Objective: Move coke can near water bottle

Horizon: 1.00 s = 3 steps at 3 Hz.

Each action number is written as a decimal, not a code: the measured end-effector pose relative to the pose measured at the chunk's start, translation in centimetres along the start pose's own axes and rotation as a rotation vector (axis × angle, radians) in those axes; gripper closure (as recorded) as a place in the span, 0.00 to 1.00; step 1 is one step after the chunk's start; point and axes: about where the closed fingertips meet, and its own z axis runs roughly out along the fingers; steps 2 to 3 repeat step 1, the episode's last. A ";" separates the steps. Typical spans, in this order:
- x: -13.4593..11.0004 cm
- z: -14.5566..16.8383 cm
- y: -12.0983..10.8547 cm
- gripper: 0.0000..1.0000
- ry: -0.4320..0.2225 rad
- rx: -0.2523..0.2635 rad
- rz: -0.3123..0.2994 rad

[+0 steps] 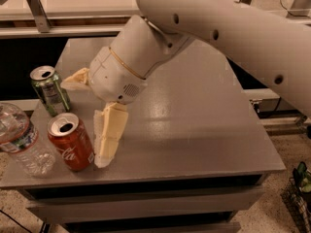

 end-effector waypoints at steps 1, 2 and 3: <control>0.3 -0.6 0.2 0.00 -0.002 0.014 0.004; 0.3 -0.6 0.2 0.00 -0.002 0.014 0.004; 0.3 -0.6 0.2 0.00 -0.002 0.014 0.004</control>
Offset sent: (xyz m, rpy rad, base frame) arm 0.0000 0.0000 0.0000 0.0000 0.0000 0.0000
